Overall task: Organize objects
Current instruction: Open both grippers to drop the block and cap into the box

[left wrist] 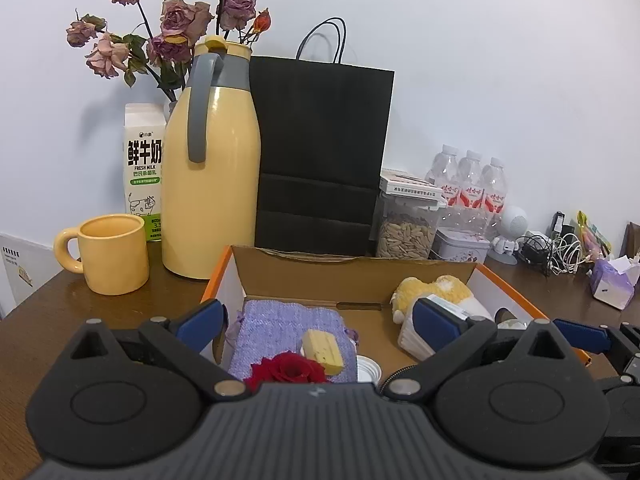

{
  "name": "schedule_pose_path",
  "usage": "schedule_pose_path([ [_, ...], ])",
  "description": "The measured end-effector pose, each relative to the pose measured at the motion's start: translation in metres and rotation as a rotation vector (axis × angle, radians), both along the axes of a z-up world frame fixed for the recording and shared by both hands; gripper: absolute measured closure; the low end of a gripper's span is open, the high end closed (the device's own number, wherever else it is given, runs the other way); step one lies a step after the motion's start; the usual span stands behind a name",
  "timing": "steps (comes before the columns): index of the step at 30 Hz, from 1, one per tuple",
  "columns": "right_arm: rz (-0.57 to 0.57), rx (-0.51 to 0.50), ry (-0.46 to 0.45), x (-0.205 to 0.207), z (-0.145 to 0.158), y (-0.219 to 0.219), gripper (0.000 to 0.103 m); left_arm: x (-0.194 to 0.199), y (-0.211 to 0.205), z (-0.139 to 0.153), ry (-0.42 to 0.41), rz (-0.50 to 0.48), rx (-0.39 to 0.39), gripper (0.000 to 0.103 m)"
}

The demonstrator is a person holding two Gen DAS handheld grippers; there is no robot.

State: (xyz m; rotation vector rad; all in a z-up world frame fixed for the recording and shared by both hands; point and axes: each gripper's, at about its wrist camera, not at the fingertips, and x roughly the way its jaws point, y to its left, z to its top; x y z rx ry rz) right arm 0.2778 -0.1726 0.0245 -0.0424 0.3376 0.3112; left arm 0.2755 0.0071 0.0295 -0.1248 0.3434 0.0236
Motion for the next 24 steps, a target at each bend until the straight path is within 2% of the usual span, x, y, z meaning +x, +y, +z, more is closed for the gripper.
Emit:
schedule_pose_path([
  [7,-0.003,0.004,-0.01,-0.004,0.002,-0.002,0.0,-0.003,-0.001,0.002,0.01,-0.009,-0.002,0.0],
  [13,-0.007,0.005,-0.02,-0.012,0.007,-0.005,0.0,-0.012,-0.002,0.011,-0.013,-0.011,-0.003,0.0],
  [24,0.011,-0.022,0.013,-0.037,0.008,-0.017,0.0,-0.034,0.0,0.013,0.005,-0.008,0.013,0.0],
])
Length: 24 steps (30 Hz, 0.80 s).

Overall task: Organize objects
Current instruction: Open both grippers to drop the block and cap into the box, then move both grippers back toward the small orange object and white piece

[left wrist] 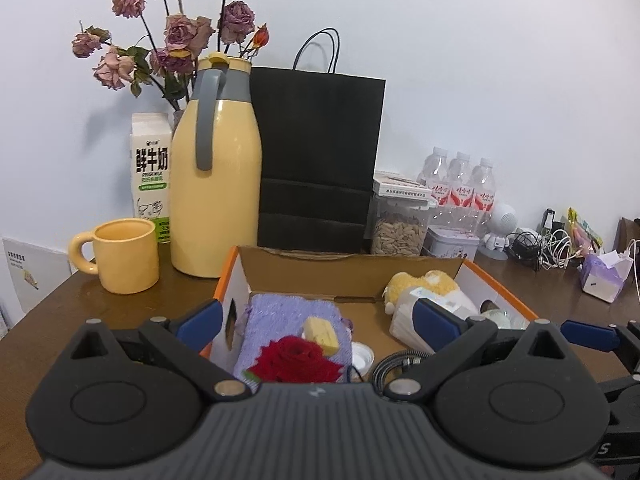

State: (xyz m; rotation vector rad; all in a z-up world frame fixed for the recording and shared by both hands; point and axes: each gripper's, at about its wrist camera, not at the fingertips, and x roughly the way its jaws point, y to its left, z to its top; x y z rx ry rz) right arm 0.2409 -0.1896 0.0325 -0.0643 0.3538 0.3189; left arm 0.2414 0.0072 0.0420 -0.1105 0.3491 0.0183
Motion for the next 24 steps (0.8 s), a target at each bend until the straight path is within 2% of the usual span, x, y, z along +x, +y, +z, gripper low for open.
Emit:
schedule_pose_path([
  [24,0.022,-0.085,0.17,-0.058,-0.03,-0.027,0.0,-0.065,0.027,-0.017,0.112,0.031,0.06,0.0],
])
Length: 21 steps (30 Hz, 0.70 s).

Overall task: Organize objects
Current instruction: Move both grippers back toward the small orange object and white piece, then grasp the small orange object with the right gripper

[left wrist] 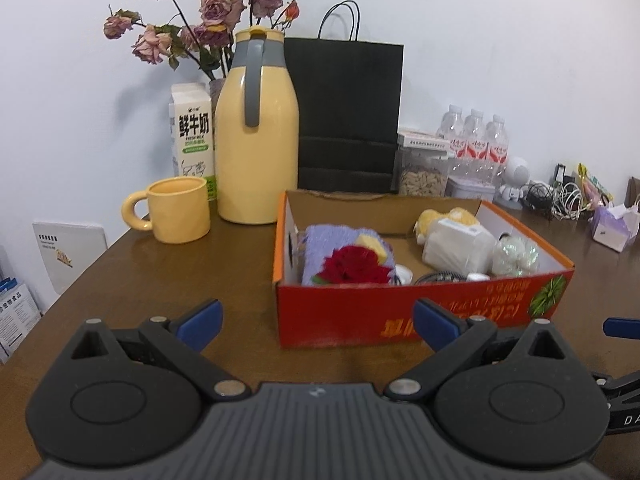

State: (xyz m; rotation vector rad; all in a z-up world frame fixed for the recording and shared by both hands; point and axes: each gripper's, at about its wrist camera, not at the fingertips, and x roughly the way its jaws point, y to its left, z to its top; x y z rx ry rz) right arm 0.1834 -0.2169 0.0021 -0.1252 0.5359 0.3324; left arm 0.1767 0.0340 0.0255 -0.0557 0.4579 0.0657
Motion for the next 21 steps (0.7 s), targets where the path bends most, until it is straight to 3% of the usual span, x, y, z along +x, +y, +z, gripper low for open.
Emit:
schedule_pose_path([
  [6,0.036,-0.006,0.026,0.001,-0.007,0.009,0.022,-0.01,0.008,-0.005,0.021,0.007,0.0,0.0],
  [10,0.03,0.002,0.048,0.021,-0.008,0.018,0.047,-0.014,0.012,-0.006,0.025,0.013,-0.008,0.0],
  [18,0.017,0.007,0.121,0.054,-0.022,0.038,0.076,-0.016,0.016,-0.01,0.044,0.023,-0.013,0.0],
  [20,0.031,0.019,0.124,0.052,-0.022,0.037,0.091,-0.016,0.017,-0.01,0.044,0.025,-0.012,0.0],
  [21,0.035,0.024,0.121,0.05,-0.022,0.036,0.091,-0.016,0.017,-0.01,0.044,0.025,-0.011,0.0],
])
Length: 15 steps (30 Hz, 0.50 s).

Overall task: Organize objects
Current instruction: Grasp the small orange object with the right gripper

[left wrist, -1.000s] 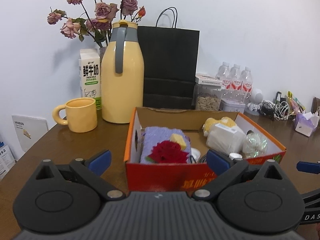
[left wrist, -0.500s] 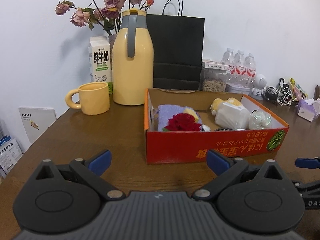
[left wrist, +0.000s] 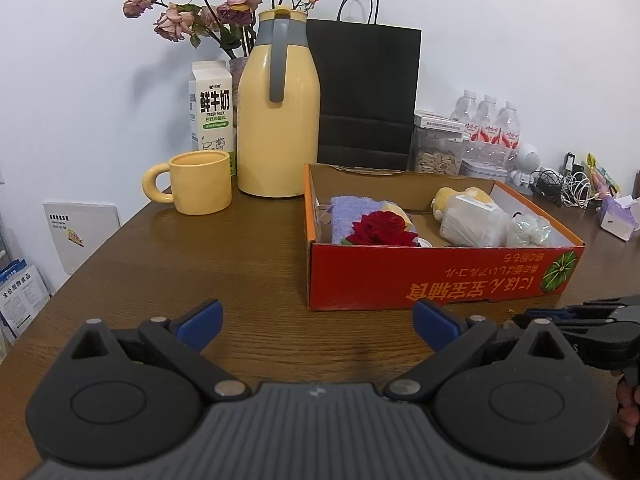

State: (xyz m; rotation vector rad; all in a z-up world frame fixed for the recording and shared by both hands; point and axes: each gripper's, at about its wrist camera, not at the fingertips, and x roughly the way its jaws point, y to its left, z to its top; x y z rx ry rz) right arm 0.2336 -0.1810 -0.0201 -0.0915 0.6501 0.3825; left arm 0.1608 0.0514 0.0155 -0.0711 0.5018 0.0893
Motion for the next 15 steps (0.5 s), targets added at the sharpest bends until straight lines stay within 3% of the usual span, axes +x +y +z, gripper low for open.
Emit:
schedule_pose_path([
  [8,-0.018,0.114,-0.083,-0.013,0.012,-0.026,0.091,0.008,-0.016,-0.004,0.021,-0.016,0.006,0.0],
  [15,-0.077,0.109,-0.118,-0.017,0.014,-0.064,0.091,0.018,-0.051,-0.014,0.055,-0.072,0.024,0.0],
])
